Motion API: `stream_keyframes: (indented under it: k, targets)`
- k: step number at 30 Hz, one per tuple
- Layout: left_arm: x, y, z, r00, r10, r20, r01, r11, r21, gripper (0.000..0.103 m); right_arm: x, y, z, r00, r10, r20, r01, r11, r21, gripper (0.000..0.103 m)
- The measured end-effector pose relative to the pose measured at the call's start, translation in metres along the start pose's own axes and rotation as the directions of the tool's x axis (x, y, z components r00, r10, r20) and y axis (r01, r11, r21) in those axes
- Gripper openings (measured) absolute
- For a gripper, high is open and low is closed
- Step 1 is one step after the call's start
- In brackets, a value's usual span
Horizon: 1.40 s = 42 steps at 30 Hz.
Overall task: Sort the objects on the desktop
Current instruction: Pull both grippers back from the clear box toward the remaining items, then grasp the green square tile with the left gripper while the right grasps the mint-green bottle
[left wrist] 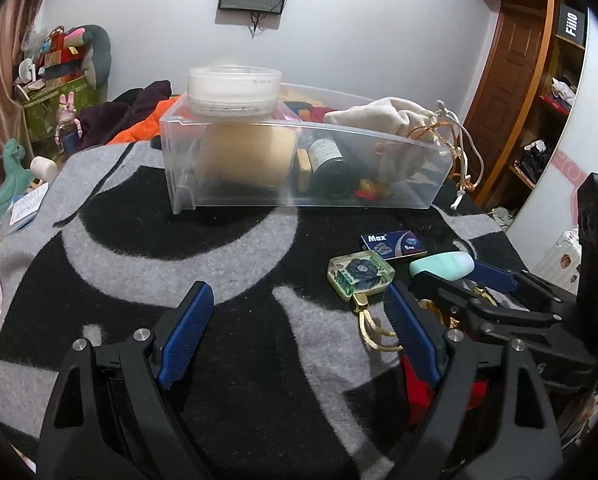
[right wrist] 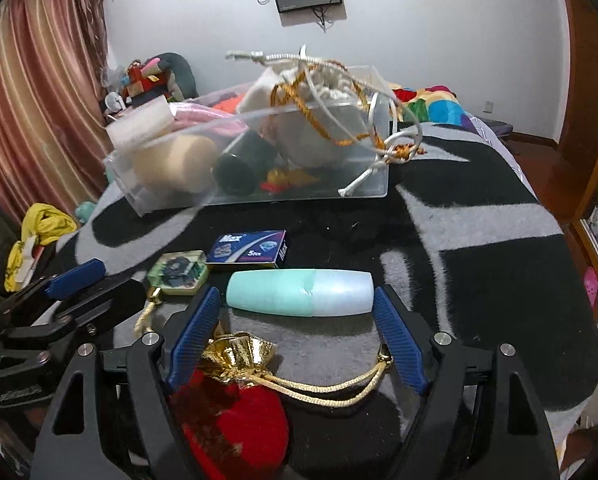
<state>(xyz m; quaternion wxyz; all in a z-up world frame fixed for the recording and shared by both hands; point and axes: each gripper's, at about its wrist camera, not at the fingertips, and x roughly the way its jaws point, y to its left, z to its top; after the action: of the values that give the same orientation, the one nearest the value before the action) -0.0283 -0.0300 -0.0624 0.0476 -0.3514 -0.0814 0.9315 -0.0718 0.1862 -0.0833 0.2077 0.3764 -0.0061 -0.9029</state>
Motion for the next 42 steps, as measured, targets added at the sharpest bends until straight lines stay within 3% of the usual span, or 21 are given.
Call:
stream_keyframes:
  k: [3, 12, 15, 18, 23, 27, 42]
  targets:
    - [0.004, -0.006, 0.003, 1.000, 0.000, -0.008, 0.000, 1.000, 0.022, 0.087, -0.002, 0.001, -0.001, 1.000, -0.025, 0.016, 0.026, 0.999, -0.026, 0.071]
    - [0.025, -0.022, 0.012, 0.999, 0.026, -0.045, -0.023, 0.998, 0.057, 0.087, -0.021, -0.034, 0.006, 0.998, -0.005, 0.063, 0.001, 0.998, 0.063, 0.071]
    - [0.032, -0.033, 0.011, 0.998, 0.042, -0.052, -0.037, 0.995, 0.092, 0.079, -0.029, -0.043, 0.008, 0.996, -0.004, 0.084, -0.004, 0.996, 0.086, 0.071]
    - [0.036, -0.042, 0.009, 0.997, 0.069, -0.036, -0.064, 0.990, 0.125, 0.063, -0.032, -0.048, 0.009, 0.995, 0.009, 0.095, -0.019, 0.995, 0.102, 0.071]
    - [0.031, -0.037, 0.006, 0.997, 0.070, -0.014, -0.069, 0.992, 0.104, 0.038, -0.029, -0.048, 0.009, 0.996, 0.022, 0.091, -0.032, 0.994, 0.104, 0.071]
    - [0.025, -0.027, 0.007, 0.999, 0.043, -0.012, -0.043, 0.998, 0.055, 0.038, -0.027, -0.046, 0.008, 0.995, 0.043, 0.085, -0.052, 0.993, 0.107, 0.071]
    - [-0.006, -0.008, 0.013, 0.994, 0.069, 0.079, -0.069, 0.998, -0.012, 0.038, -0.026, -0.035, 0.011, 0.994, 0.086, 0.074, -0.092, 0.992, 0.086, 0.071]
